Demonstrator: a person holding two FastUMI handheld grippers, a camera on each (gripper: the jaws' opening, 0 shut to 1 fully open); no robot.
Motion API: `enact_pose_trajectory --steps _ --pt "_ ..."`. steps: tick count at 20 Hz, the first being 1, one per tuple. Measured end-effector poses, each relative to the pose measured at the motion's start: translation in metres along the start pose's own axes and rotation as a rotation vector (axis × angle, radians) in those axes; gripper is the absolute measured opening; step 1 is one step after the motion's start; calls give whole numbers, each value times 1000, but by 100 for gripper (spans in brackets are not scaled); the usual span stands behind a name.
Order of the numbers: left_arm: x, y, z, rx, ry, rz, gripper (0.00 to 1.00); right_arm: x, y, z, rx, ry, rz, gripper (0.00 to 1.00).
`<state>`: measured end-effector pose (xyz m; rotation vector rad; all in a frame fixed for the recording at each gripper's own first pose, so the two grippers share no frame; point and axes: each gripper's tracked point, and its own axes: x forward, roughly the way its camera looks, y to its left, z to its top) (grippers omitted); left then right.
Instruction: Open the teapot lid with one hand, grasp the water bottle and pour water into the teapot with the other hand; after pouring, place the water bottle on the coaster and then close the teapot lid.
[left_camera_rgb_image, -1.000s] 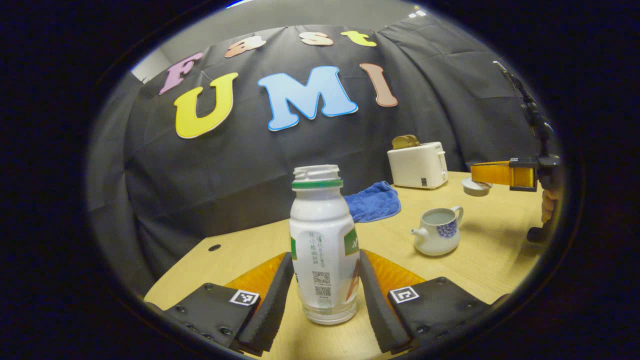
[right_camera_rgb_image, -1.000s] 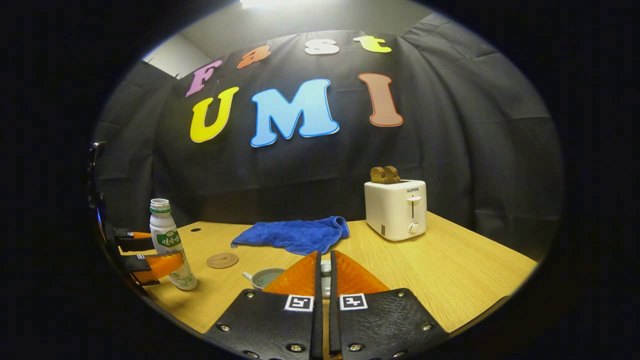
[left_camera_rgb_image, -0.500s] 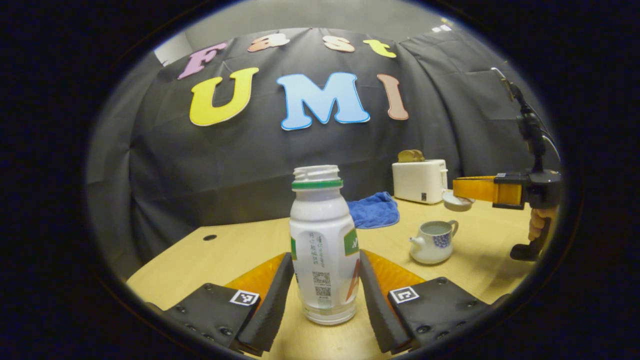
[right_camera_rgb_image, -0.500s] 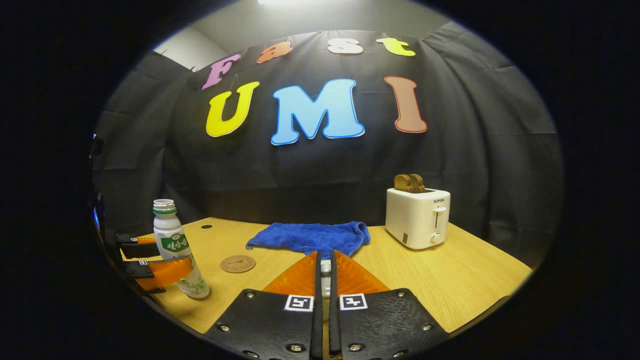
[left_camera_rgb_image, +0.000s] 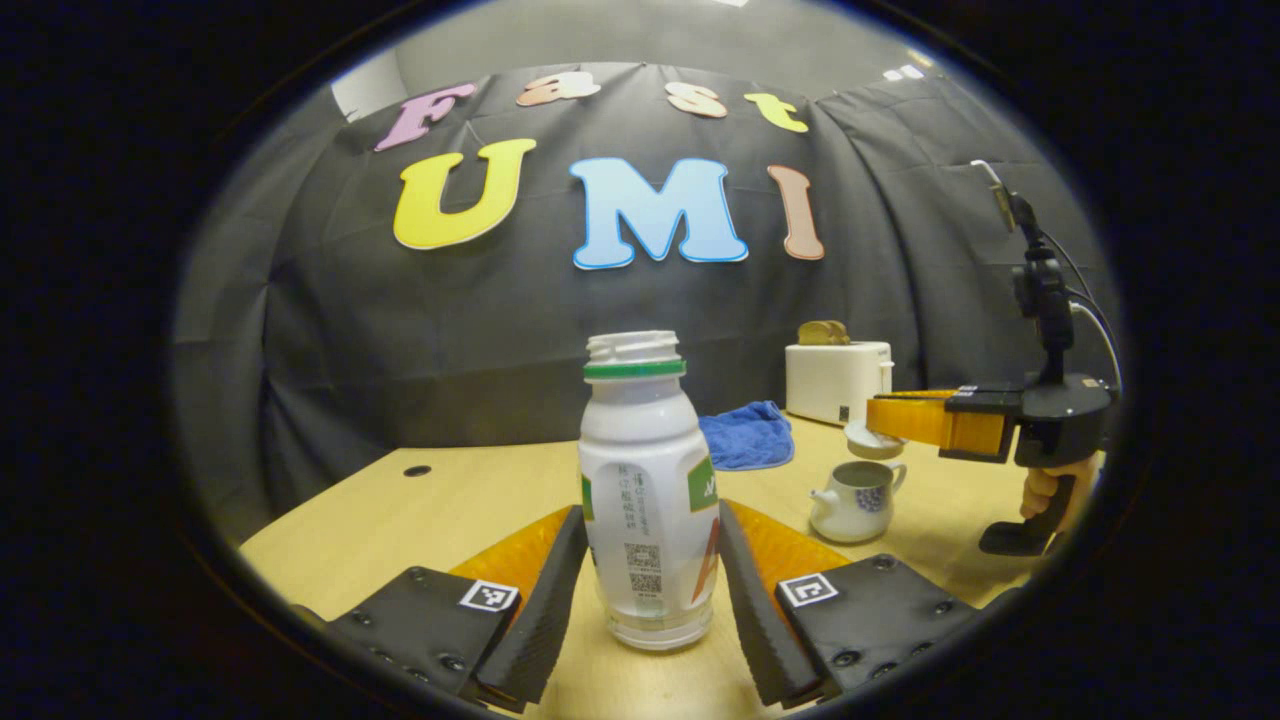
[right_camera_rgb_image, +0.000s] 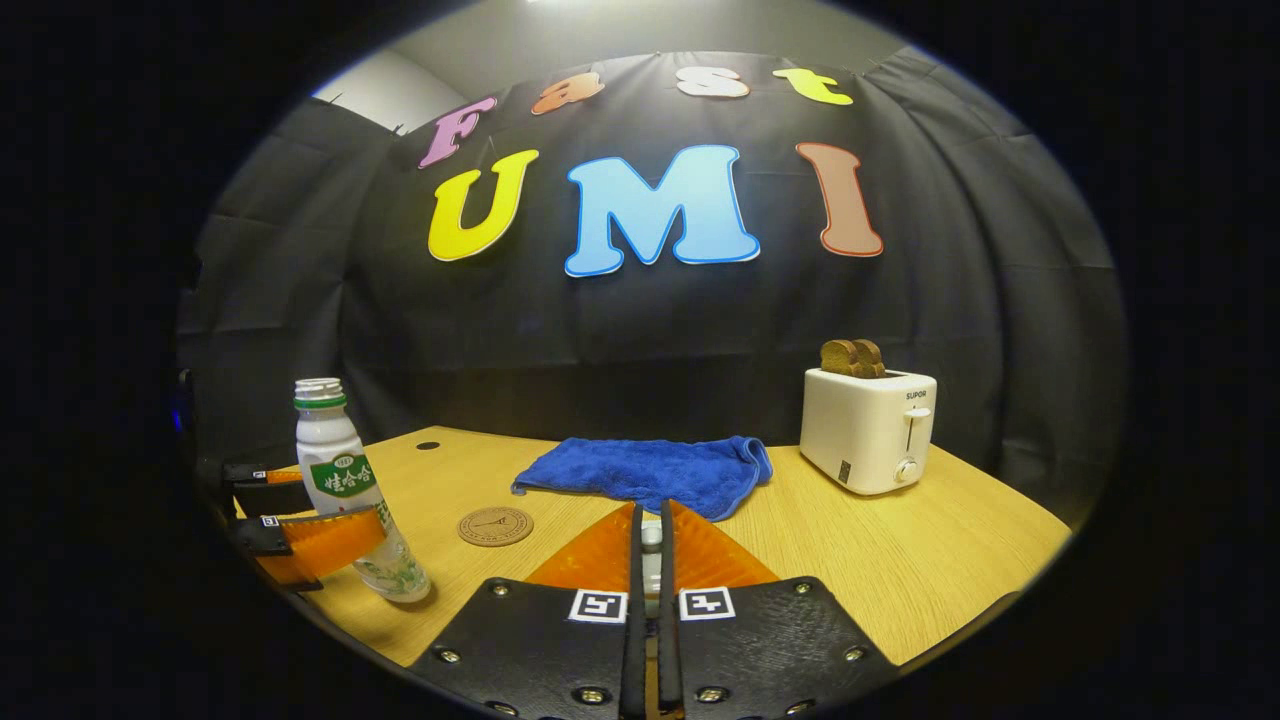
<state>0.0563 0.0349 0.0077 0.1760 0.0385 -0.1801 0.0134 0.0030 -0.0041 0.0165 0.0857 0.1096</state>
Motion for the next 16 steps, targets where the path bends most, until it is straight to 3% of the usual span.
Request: enact_pose_trajectory --steps 1,5,16 --pt "-1 0 -1 -9 -5 -2 79 0 0 -1 0 2 -1 5" --pt "0 4 -2 -19 0 2 85 6 0 -10 -4 27 1 5" --pt "-3 3 5 -25 -21 1 85 12 1 -30 8 81 6 5"
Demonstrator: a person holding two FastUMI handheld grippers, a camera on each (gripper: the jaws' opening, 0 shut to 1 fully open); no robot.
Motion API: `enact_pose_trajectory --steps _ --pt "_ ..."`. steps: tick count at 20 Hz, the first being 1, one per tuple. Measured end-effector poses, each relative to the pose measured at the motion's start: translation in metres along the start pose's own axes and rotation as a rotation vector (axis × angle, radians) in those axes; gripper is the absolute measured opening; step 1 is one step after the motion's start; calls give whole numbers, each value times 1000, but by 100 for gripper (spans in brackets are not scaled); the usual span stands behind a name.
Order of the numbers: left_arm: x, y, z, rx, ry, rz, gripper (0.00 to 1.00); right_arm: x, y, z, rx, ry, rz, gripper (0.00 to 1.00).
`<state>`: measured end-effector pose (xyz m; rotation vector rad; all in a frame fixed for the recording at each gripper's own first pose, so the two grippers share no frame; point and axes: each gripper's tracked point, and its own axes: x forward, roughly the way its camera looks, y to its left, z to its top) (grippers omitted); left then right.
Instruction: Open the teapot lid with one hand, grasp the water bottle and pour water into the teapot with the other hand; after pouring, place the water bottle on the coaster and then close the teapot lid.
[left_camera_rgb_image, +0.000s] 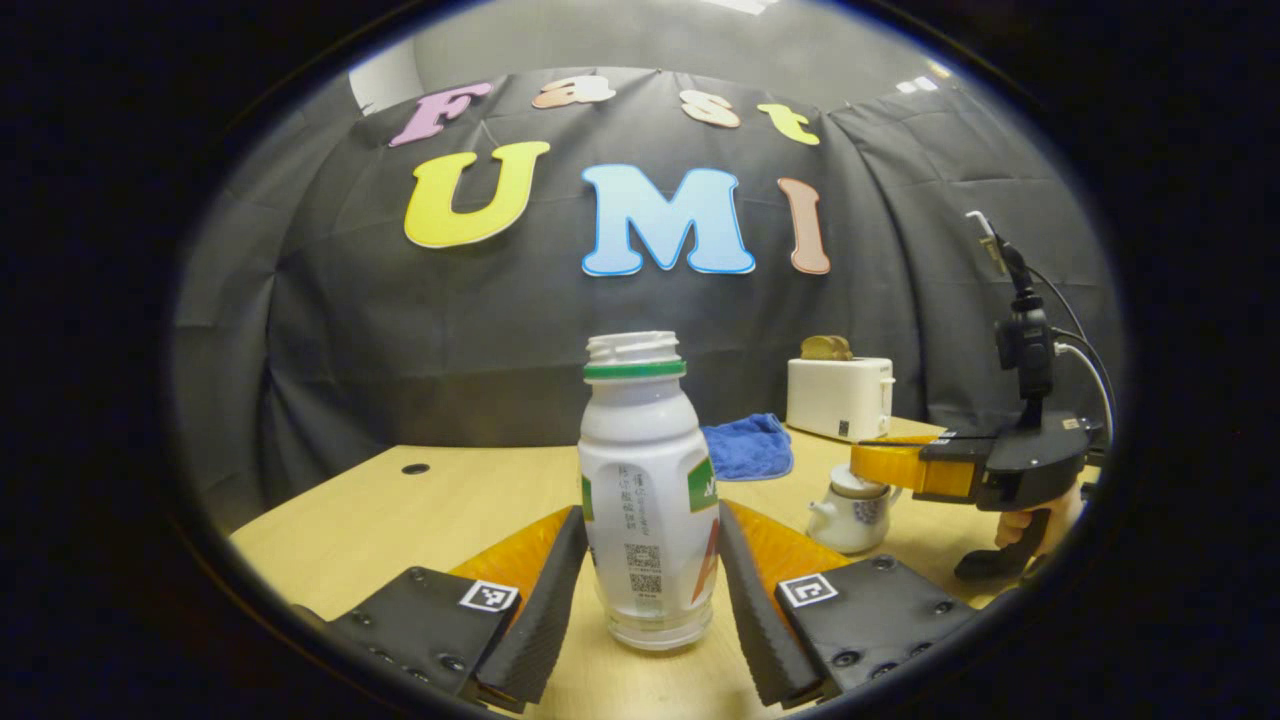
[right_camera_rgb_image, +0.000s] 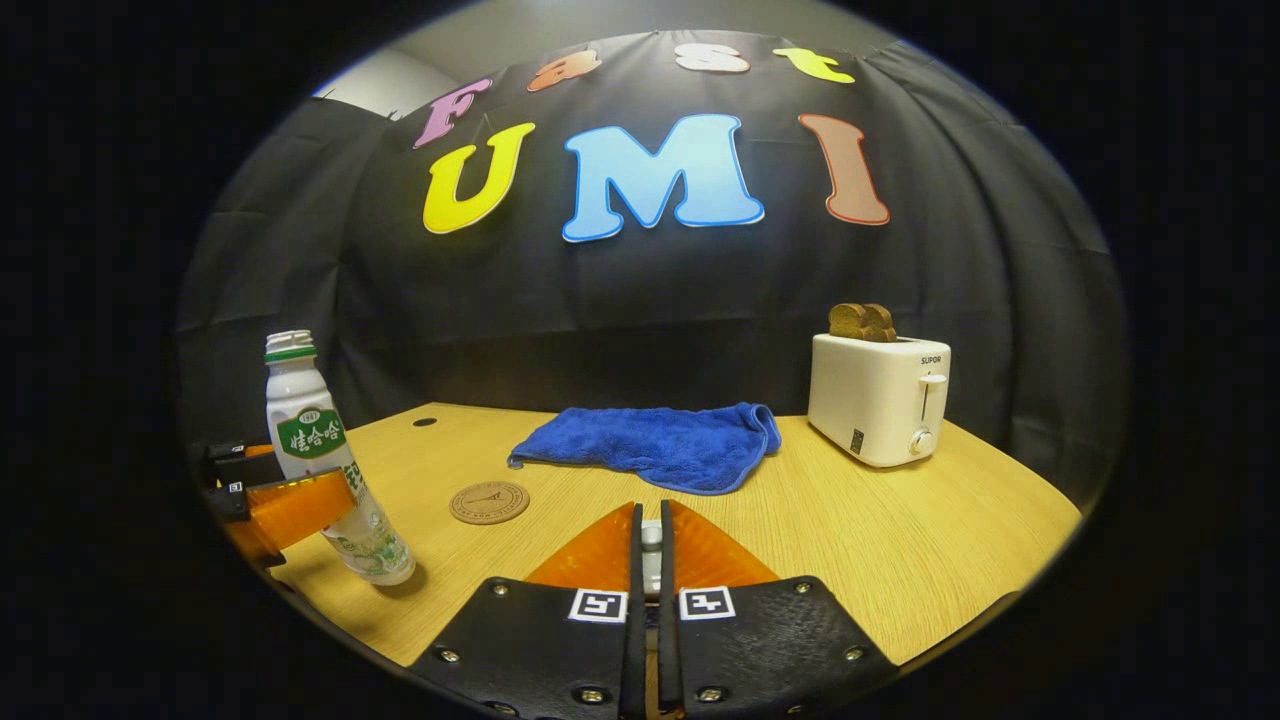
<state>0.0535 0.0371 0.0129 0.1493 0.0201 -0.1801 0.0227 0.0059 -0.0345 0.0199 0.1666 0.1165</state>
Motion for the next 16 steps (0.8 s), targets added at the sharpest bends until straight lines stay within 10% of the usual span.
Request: enact_pose_trajectory --steps 11,15,16 --pt "5 -1 9 15 -40 11 85 -2 -1 -11 14 24 -4 12" --pt "9 1 11 24 -52 17 85 -6 -4 -4 26 -1 -10 73" --pt "11 2 12 28 -57 19 85 -8 -4 -1 30 -14 -11 73"
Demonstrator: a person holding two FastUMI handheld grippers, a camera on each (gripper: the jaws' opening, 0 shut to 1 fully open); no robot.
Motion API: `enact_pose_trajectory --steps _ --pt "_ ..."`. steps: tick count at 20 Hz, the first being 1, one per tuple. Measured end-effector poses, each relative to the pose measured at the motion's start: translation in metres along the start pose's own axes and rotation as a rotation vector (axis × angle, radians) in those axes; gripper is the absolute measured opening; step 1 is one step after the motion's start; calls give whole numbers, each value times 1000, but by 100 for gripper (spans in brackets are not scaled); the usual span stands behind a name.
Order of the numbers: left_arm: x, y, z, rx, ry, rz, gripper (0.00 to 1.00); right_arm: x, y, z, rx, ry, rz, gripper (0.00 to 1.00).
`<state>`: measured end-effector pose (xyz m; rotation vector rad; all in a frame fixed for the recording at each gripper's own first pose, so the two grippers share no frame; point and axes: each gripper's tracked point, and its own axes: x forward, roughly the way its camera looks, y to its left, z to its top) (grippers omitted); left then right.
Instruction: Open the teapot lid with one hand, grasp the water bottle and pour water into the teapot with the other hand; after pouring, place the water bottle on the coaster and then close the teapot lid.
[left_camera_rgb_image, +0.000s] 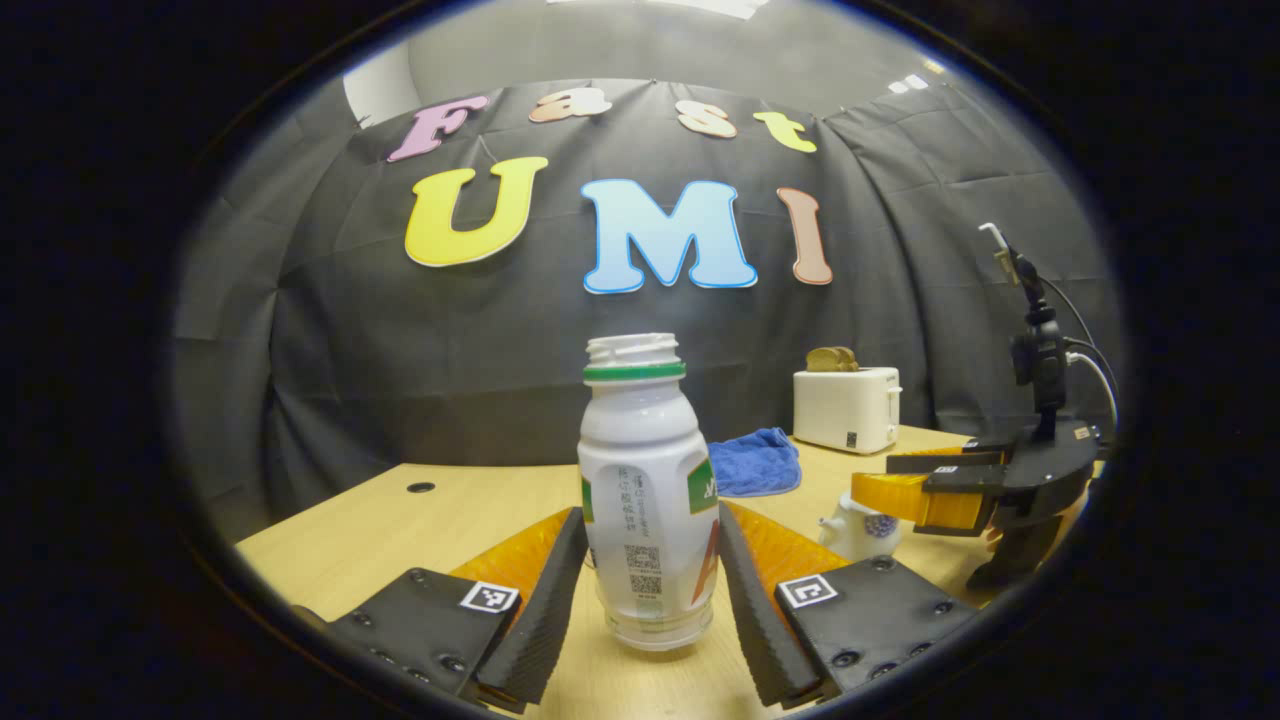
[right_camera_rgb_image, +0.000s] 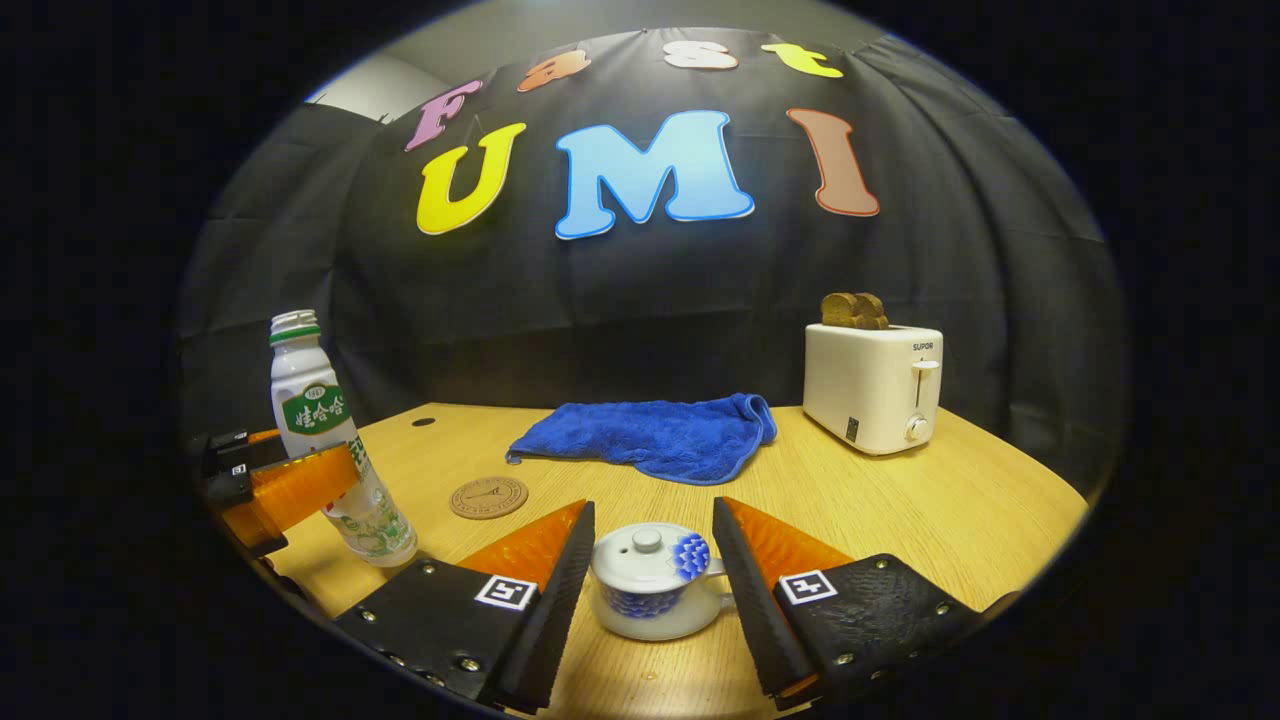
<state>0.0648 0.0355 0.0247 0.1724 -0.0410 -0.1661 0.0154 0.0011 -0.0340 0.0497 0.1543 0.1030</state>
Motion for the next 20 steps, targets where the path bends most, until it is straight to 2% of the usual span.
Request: enact_pose_trajectory --steps 1,2,5,6,8,11,13,20 --pt "2 1 0 4 -2 6 85 -1 -1 3 1 -14 -2 73" --pt "9 6 -1 -38 31 11 85 -2 -2 6 0 -25 -5 73" --pt "26 28 11 -347 24 12 86 -6 -1 8 -4 -42 3 73" --pt "33 43 8 -388 34 30 86 -7 -2 9 -3 -46 3 73" --pt "47 74 -4 -370 53 73 84 -8 -2 12 6 -55 6 73" --pt "64 99 -17 -269 100 105 85 -9 -3 16 19 -63 8 73" --pt "79 102 -21 -237 117 106 85 -10 -5 17 27 -67 5 73" --pt "119 77 -22 -244 117 47 85 -9 -11 15 61 -57 -1 73"
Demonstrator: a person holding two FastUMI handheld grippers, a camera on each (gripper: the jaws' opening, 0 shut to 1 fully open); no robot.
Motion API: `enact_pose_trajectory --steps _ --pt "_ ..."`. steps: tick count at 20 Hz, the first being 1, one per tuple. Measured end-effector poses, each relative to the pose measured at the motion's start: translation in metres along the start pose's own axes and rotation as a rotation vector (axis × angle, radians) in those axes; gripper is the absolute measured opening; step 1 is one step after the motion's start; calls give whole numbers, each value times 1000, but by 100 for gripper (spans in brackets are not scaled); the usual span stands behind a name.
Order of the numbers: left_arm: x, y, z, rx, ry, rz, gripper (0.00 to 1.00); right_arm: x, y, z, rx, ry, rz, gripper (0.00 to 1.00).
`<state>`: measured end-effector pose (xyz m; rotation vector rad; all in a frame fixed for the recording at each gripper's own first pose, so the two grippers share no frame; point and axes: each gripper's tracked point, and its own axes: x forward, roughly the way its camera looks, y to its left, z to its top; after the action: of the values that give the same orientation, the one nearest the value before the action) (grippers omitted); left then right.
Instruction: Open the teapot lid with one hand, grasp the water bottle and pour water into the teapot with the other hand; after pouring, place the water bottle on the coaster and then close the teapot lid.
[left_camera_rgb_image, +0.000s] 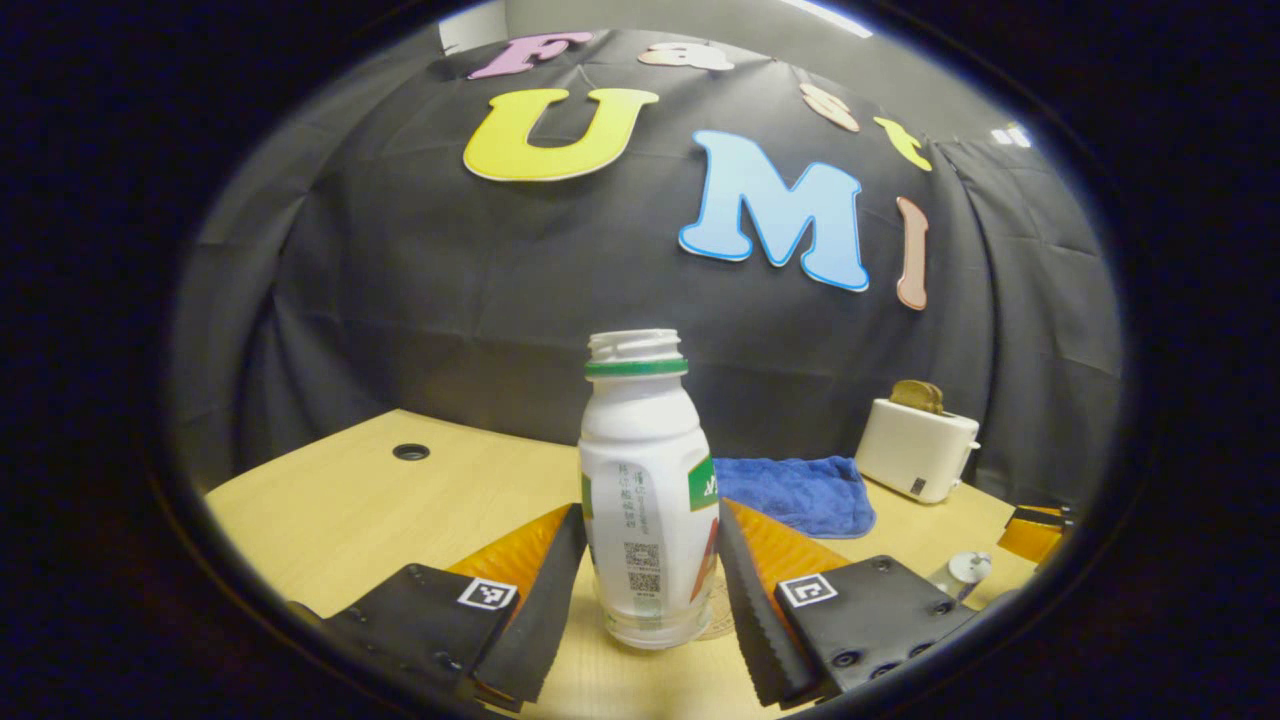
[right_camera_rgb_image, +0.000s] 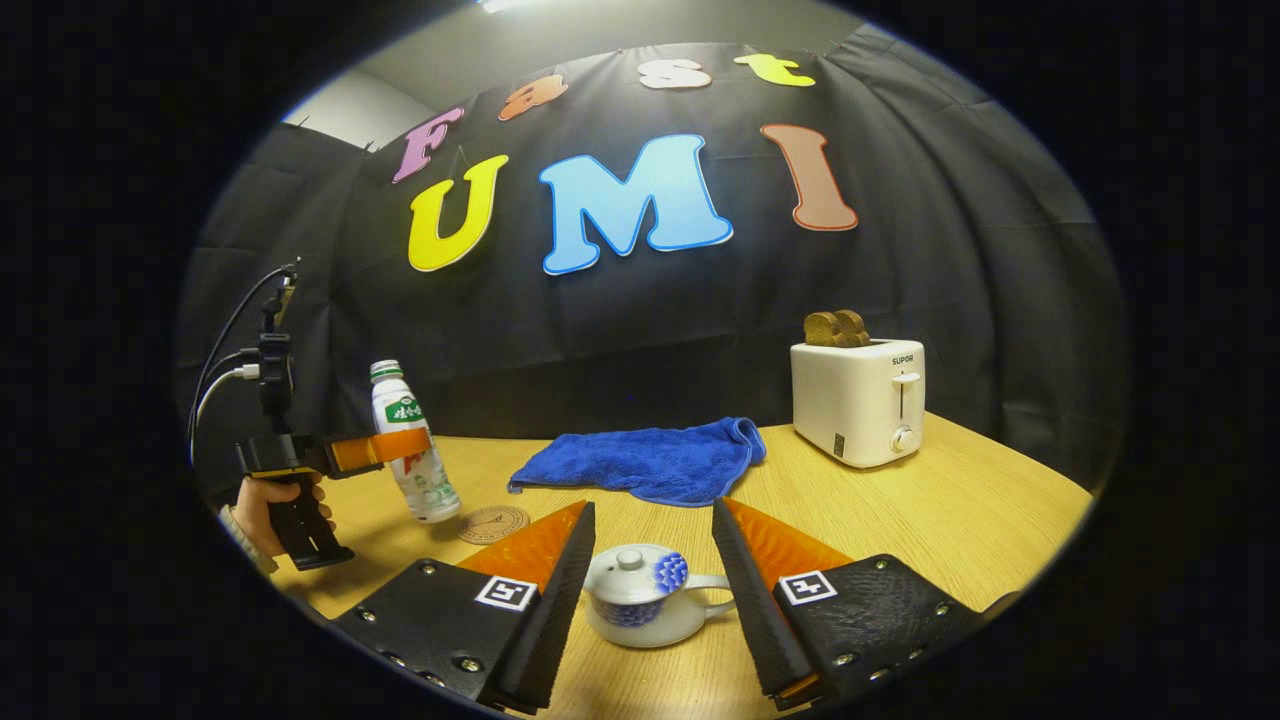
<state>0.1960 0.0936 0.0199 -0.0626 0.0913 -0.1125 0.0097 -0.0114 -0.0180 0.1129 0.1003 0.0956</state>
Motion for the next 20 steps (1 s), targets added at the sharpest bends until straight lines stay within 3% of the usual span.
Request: enact_pose_trajectory --steps 8,16,17,20 --pt "32 -31 -18 67 21 -35 85 0 -1 -2 10 7 1 73" --pt "34 -39 -26 88 23 -37 85 1 -1 -4 6 13 -2 73" --pt "33 -40 -27 88 15 -37 81 1 -2 -3 7 13 -3 73" --pt "34 -41 -28 83 10 -47 89 2 -2 -4 10 13 -5 73"
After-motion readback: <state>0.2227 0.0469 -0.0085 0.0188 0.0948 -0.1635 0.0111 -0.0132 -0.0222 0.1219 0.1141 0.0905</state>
